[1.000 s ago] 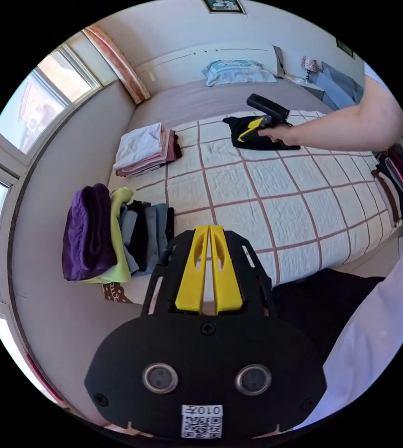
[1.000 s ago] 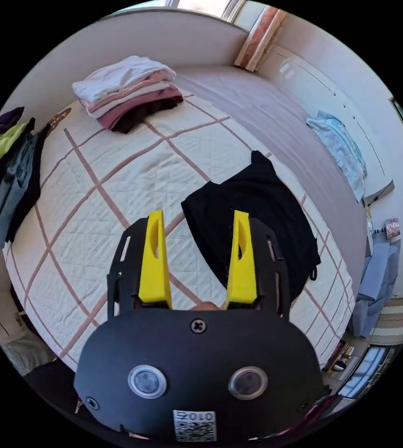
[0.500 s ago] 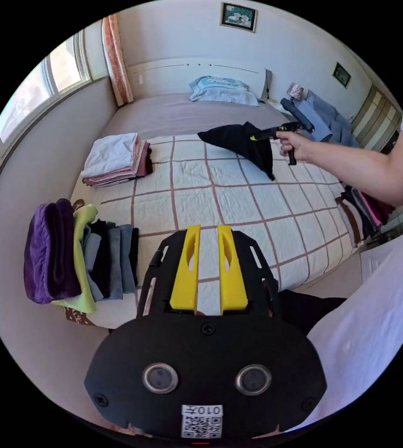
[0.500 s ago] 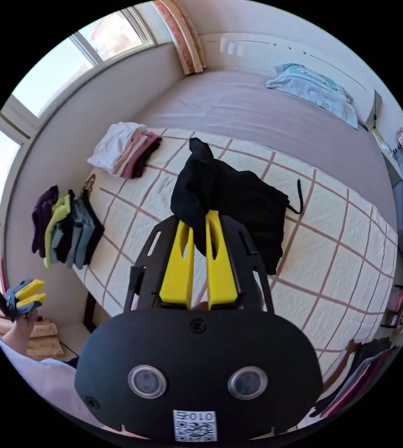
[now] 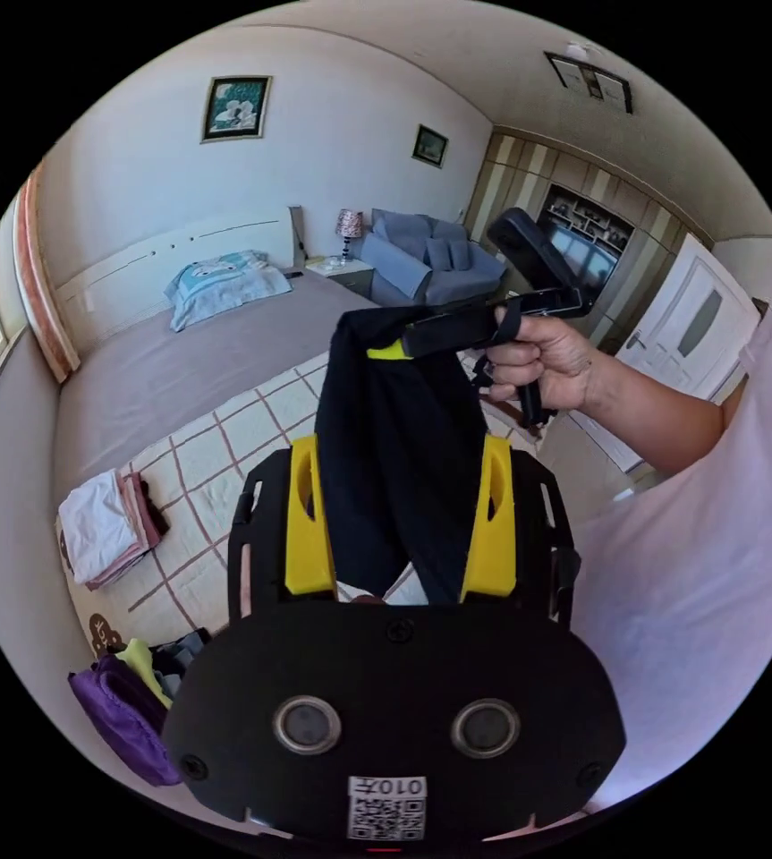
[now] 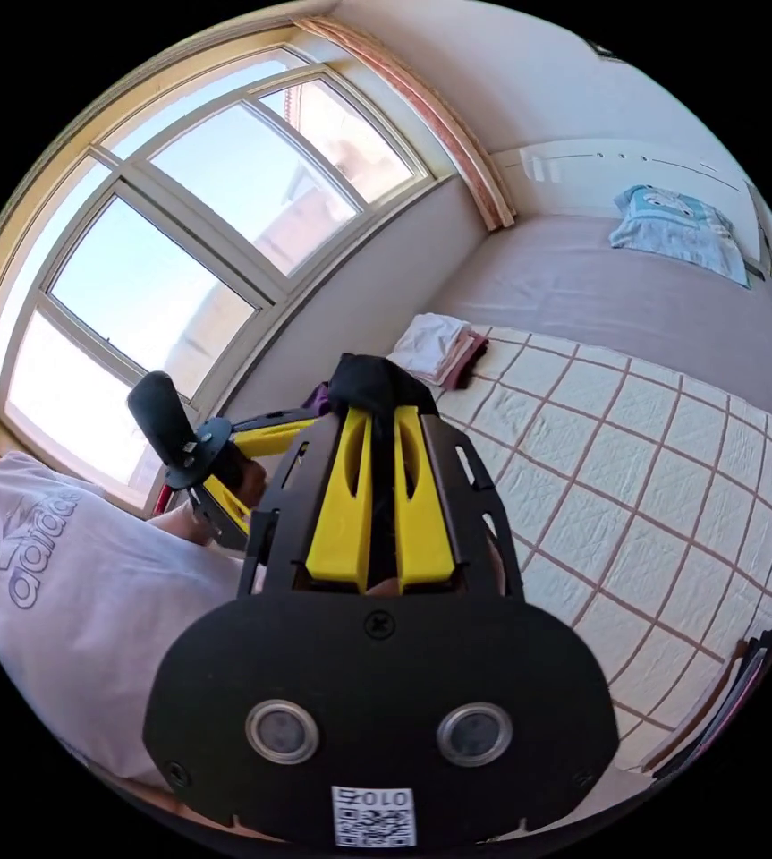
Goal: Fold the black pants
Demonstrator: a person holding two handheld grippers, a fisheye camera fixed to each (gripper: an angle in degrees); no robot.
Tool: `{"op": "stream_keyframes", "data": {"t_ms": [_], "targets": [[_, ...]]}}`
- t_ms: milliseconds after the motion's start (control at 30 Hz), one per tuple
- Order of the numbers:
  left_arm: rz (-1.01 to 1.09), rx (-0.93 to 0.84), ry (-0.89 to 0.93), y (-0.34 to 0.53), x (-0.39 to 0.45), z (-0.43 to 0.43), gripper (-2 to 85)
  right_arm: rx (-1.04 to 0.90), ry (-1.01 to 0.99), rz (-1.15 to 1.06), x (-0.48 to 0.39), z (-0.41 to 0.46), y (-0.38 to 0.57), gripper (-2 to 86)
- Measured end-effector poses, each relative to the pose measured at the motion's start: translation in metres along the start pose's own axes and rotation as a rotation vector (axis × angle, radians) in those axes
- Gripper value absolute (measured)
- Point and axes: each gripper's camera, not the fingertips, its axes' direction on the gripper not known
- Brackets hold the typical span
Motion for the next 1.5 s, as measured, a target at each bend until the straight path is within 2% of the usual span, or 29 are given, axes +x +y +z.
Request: {"op": "stream_keyframes", "data": {"t_ms": [133, 200, 300, 400, 467, 567, 633, 800, 933, 1033, 1100, 1167, 1300, 1500], "targets": [[0.025, -0.122, -0.18, -0.001, 0.0, 0.011, 12.9, 0.021, 0.056, -0.155, -0.05, -0.016, 0.003, 5.4], [0.015, -0.073, -0.195, 0.005, -0.013, 0.006, 9.6, 0.02, 0.158, -0.239, -0.076, -0.029, 0.006, 5.4], [-0.01, 0.011, -0.149, 0.006, -0.043, -0.018, 4.5, 0.069, 0.138, -0.306, -0.091, -0.049, 0.008, 5.6], [-0.118, 0.109, 0.116, 0.001, -0.09, -0.046, 1.6, 0.185, 0.059, -0.314, -0.094, -0.071, 0.007, 6.7], [-0.231, 0.237, 0.382, 0.006, -0.133, -0.061, 1.0, 0.257, 0.043, -0.324, -0.096, -0.085, 0.01, 8.6], [-0.351, 0.387, 0.496, 0.018, -0.176, -0.086, 2.0, 0.334, 0.099, -0.336, -0.102, -0.109, 0.026, 12.9], [-0.392, 0.453, 0.495, 0.025, -0.194, -0.103, 3.2, 0.337, 0.119, -0.375, -0.107, -0.116, 0.042, 15.2], [-0.416, 0.538, 0.538, 0.041, -0.222, -0.128, 5.3, 0.167, 0.062, -0.568, -0.136, -0.098, 0.091, 18.3], [-0.42, 0.573, 0.566, 0.041, -0.227, -0.131, 6.0, 0.196, 0.052, -0.518, -0.144, -0.088, 0.114, 18.5], [-0.425, 0.575, 0.526, 0.035, -0.227, -0.131, 6.2, 0.278, 0.153, -0.496, -0.157, -0.08, 0.129, 19.5], [-0.429, 0.575, 0.5, 0.03, -0.227, -0.131, 6.2, 0.386, 0.289, -0.545, -0.175, -0.074, 0.148, 20.0], [-0.43, 0.575, 0.478, 0.025, -0.228, -0.13, 6.3, 0.415, 0.372, -0.575, -0.185, -0.065, 0.158, 19.9], [-0.404, 0.575, 0.488, 0.016, -0.228, -0.132, 6.3, 0.325, 0.513, -0.515, -0.187, -0.042, 0.158, 19.4], [-0.381, 0.589, 0.495, 0.01, -0.227, -0.136, 6.4, 0.342, 0.517, -0.511, -0.204, -0.031, 0.159, 18.4]]}}
